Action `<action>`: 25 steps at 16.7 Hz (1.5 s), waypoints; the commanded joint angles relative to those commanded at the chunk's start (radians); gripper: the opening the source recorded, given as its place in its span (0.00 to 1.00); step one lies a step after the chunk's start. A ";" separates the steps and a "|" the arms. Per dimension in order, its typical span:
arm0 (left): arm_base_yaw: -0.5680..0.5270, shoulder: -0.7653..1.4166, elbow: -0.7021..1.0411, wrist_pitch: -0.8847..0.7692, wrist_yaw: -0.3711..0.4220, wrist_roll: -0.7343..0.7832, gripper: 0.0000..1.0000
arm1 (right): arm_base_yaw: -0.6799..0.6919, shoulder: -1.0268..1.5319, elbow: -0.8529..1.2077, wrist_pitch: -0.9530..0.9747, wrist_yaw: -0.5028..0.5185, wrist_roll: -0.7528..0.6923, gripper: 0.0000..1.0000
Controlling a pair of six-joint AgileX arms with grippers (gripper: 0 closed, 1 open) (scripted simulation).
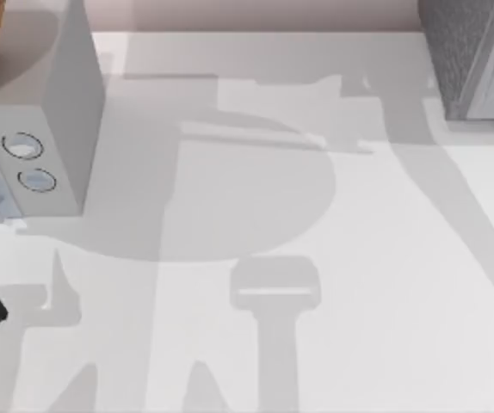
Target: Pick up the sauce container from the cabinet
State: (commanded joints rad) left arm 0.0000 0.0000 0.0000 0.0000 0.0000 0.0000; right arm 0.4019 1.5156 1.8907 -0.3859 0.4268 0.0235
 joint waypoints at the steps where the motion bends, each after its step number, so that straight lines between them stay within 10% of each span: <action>1: 0.000 0.000 0.000 0.000 0.000 0.000 1.00 | -0.004 -0.003 -0.006 -0.001 -0.003 0.000 1.00; 15: 0.000 0.000 0.000 0.000 0.000 0.000 1.00 | -0.073 0.218 0.232 -0.012 -0.070 -0.001 1.00; 25: 0.000 0.000 0.000 0.000 0.000 0.000 1.00 | -0.073 0.218 0.232 -0.012 -0.070 -0.001 0.25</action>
State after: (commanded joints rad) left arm 0.0000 0.0000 0.0000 0.0000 0.0000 0.0000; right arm 0.3286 1.7337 2.1224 -0.3980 0.3569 0.0226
